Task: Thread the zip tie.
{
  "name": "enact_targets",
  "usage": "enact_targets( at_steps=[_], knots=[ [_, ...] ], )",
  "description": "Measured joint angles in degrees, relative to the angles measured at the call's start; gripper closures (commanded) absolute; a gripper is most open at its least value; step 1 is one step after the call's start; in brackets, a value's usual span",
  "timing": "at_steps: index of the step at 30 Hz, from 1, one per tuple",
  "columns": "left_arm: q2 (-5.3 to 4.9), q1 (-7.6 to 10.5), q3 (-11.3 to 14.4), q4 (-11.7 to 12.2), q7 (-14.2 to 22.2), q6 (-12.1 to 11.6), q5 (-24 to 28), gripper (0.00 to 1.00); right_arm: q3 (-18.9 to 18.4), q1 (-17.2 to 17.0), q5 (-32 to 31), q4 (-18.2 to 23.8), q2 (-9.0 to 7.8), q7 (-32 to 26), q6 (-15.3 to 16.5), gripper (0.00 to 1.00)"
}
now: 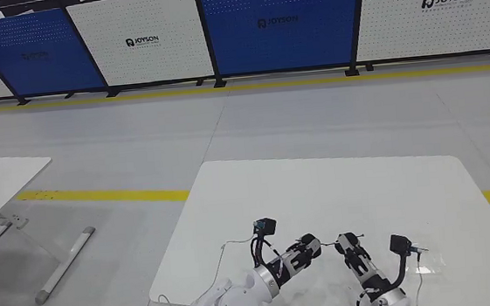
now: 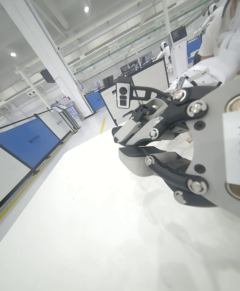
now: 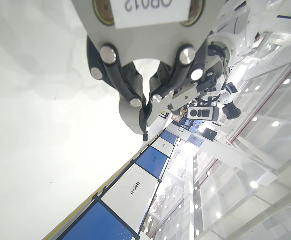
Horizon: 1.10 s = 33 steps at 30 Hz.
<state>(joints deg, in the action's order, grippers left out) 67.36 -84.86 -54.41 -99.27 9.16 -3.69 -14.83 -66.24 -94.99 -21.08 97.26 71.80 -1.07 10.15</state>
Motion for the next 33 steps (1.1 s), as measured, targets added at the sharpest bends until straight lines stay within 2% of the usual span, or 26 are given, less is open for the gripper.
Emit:
enact_targets(
  at_steps=[20,24,27,33],
  knots=[
    [0.26,0.15,0.4,-0.3,-0.9,0.2,0.7,1.00,-0.5,0.0,2.3,0.0,0.18,-0.5,1.2,1.00],
    [0.30,0.14,0.4,-0.3,-0.6,-0.3,1.5,0.65,-0.8,-0.2,2.5,-0.1,0.20,-0.5,1.5,1.00],
    [0.30,0.19,0.4,-0.3,-0.5,-0.3,1.4,0.64,-0.9,-0.2,2.6,-0.2,0.24,-0.4,1.6,1.00],
    [0.36,0.20,0.7,-0.4,-0.9,0.4,0.4,0.69,-1.2,-0.4,2.5,0.0,0.28,-0.4,1.8,1.00]
  ],
)
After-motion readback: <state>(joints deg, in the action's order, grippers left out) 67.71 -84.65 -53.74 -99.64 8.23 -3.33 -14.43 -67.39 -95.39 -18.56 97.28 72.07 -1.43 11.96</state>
